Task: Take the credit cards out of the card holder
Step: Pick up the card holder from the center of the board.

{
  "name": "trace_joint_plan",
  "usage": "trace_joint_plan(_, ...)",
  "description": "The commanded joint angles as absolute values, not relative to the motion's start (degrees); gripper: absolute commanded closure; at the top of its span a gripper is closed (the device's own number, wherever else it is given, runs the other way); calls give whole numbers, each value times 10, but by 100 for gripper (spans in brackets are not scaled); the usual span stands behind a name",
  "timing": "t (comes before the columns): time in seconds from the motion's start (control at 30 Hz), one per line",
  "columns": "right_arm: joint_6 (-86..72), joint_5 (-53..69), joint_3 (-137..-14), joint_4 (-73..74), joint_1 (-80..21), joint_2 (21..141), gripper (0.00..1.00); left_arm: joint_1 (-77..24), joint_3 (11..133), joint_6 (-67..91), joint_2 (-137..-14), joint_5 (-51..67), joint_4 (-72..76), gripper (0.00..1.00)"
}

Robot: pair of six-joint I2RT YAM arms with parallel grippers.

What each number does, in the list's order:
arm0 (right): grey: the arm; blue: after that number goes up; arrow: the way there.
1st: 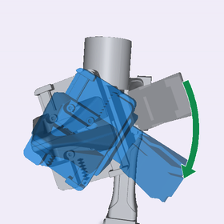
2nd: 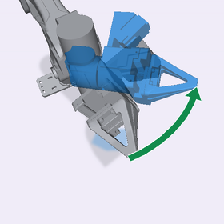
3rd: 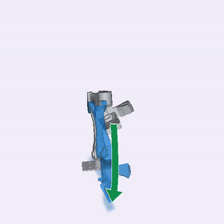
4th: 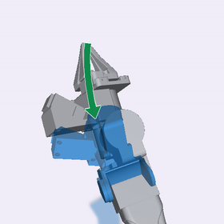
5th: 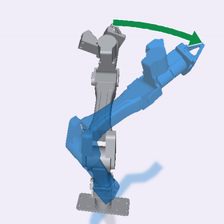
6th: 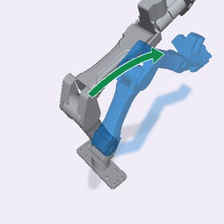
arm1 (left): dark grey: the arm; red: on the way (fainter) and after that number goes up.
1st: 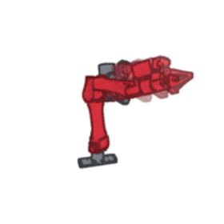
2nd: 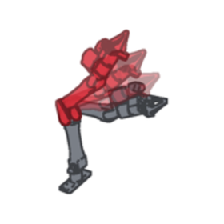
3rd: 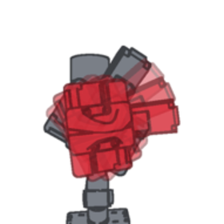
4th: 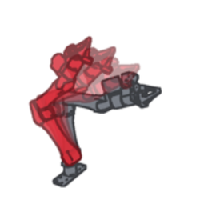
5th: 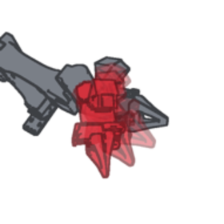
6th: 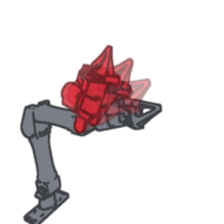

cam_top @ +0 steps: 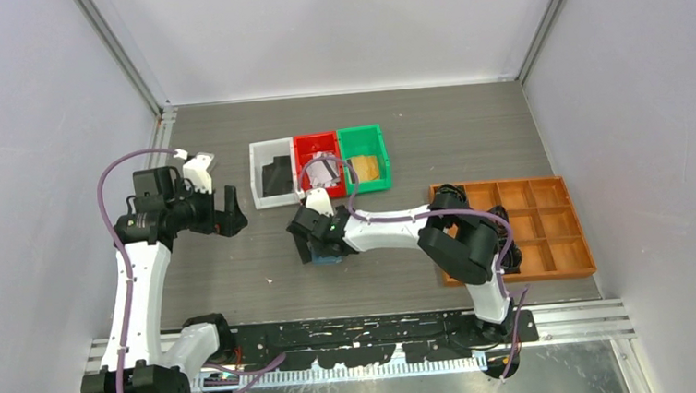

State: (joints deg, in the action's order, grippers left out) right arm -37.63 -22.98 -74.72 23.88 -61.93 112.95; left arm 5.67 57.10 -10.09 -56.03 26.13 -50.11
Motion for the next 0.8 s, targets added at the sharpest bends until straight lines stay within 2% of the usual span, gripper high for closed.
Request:
trace_joint_plan(0.0, -373, -249, -710, 240, -630, 1102, 0, 60, 593, -100, -554, 273, -500, 0)
trace_joint_plan(0.13, -359, -259, -716, 243, -631, 1105, 4, 60, 593, -94, -550, 277, -502, 0)
trace_joint_plan(0.23, -336, -247, -708, 226, -631, 1087, 15, 60, 593, -93, -548, 284, -507, 0)
trace_joint_plan(0.33, -300, -240, -695, 208, -630, 1058, 35, 59, 583, -67, -548, 302, -494, 0)
trace_joint_plan(0.37, -288, -237, -687, 199, -631, 1046, 37, 58, 575, -46, -548, 313, -485, 0)
trace_joint_plan(0.6, -224, -184, -628, 133, -633, 908, 39, 5, 562, 52, -556, 343, -467, 0)
trace_joint_plan(0.77, -193, -140, -651, 127, -641, 842, 34, 5, 575, 129, -562, 388, -449, 0)
